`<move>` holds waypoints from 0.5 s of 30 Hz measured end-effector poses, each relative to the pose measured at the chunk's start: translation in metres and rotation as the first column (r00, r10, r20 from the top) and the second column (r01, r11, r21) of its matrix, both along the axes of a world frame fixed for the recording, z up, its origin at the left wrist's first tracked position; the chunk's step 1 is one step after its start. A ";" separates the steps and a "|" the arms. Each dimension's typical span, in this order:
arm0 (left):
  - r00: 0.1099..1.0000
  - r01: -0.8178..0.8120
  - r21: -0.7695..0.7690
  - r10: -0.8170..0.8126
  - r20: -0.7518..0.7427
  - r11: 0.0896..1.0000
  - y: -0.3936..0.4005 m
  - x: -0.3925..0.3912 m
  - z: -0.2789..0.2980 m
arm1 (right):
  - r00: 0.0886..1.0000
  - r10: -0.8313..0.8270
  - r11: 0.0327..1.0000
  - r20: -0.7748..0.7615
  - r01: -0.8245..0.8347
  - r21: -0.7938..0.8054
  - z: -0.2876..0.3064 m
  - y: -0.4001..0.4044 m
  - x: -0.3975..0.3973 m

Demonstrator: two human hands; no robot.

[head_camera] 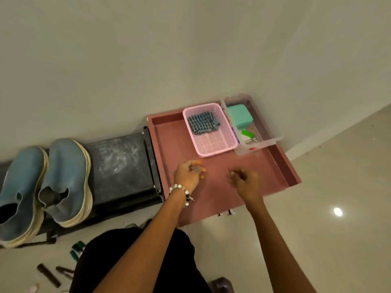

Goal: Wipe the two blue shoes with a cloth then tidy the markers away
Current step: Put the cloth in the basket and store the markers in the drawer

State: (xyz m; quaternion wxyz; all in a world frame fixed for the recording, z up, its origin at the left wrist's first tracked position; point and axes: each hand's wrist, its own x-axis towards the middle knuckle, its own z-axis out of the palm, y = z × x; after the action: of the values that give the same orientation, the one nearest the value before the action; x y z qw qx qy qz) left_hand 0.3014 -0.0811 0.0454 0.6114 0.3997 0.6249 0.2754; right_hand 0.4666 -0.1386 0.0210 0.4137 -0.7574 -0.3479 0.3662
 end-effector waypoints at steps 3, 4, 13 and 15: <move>0.994 0.080 -0.014 -0.081 -0.077 0.997 -0.050 0.013 -0.010 | 0.994 -0.101 0.985 0.045 0.106 -0.135 -0.029 -0.069 0.010; 0.986 0.119 -0.011 -0.120 -0.114 0.993 -0.066 0.018 -0.014 | 0.993 -0.077 0.978 0.094 0.094 -0.186 -0.039 -0.085 0.014; 0.697 0.599 0.171 -0.404 -0.592 0.783 -0.151 0.029 -0.056 | 0.619 0.681 0.699 0.392 -0.388 -0.600 -0.084 -0.108 0.008; 0.648 0.635 0.168 -0.402 -0.647 0.754 -0.154 0.022 -0.062 | 0.542 0.749 0.625 0.382 -0.386 -0.678 -0.092 -0.101 0.008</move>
State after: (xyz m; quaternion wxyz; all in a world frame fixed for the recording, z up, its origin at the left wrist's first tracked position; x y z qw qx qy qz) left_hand 0.3239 -0.2351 -0.0165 0.3573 0.7383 0.5681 0.0664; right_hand 0.4741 -0.2394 -0.0713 -0.0994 -0.7499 -0.5889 0.2846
